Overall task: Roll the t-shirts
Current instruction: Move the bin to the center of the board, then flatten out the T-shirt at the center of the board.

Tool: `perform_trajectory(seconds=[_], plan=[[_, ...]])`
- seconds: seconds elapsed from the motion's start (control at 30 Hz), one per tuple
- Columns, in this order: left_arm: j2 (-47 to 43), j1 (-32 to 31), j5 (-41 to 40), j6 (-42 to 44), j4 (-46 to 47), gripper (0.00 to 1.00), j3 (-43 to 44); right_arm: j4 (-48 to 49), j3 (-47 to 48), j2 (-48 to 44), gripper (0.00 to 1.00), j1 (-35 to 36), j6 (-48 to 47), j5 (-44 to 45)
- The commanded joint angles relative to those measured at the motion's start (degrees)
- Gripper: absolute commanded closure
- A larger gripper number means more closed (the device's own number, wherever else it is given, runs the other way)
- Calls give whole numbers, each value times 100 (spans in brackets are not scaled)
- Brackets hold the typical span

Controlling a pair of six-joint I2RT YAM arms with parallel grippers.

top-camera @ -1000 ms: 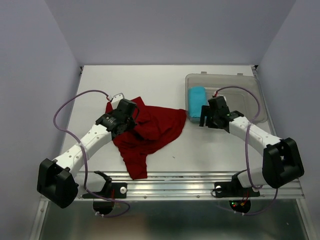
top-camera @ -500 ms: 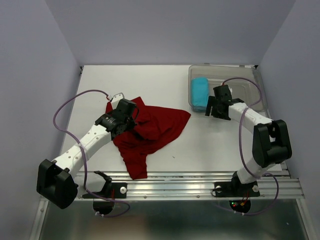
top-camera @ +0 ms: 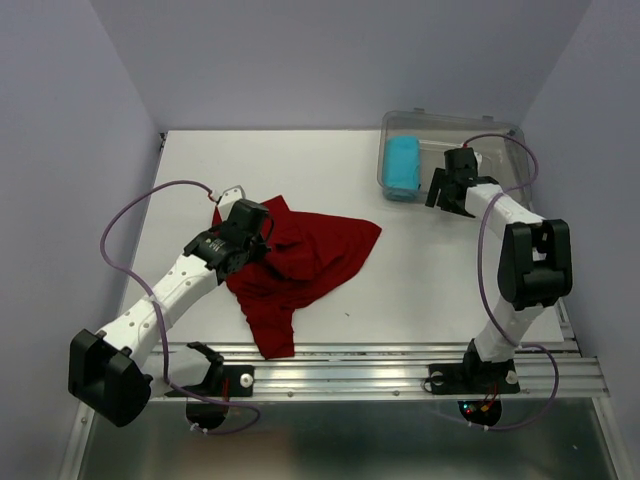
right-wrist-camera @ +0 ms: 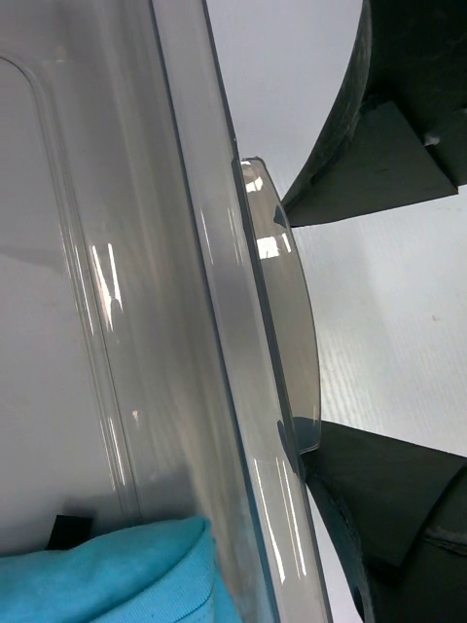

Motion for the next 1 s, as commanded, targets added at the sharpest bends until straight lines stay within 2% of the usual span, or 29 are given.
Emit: perform_trajectory(seconds=[0.0, 0.27, 0.33, 0.43, 0.53, 0.57, 0.63, 0.67, 0.77, 0.8, 0.87, 0.97], plan=[[-129, 9, -165, 103, -24, 100, -17, 318, 456, 206, 16, -189, -187, 55], [-59, 9, -191, 103, -77, 100, 79, 292, 554, 233, 13, -189, -293, -7], [-33, 9, -182, 111, -103, 100, 97, 257, 527, 111, 12, -189, -275, -260], [-50, 18, -191, 173, -103, 100, 97, 257, 247, -363, 9, -120, -39, -946], [-129, 61, -489, 243, -147, 99, 1, 239, -184, -907, 8, 414, 172, -895], [-147, 140, -533, 261, -173, 96, -35, 248, -289, -1023, 8, 591, 225, -894], [-191, 412, -385, 340, -156, 81, -122, 292, -553, -1207, 7, 986, 340, -991], [-200, 483, -219, 375, -130, 62, -210, 327, -623, -1304, 7, 1423, 392, -1026], [-208, 580, -25, 296, -95, 43, -360, 423, -905, -1340, 7, 2041, 664, -1140], [-200, 580, 98, 209, -25, 28, -473, 554, -975, -1305, 7, 2426, 717, -1201], [-182, 589, 378, 86, 203, 11, -667, 695, -1116, -1200, 6, 2866, 911, -1263], [2, 589, 757, 32, 615, 7, -860, 731, -1038, -788, 5, 3141, 1043, -1299]])
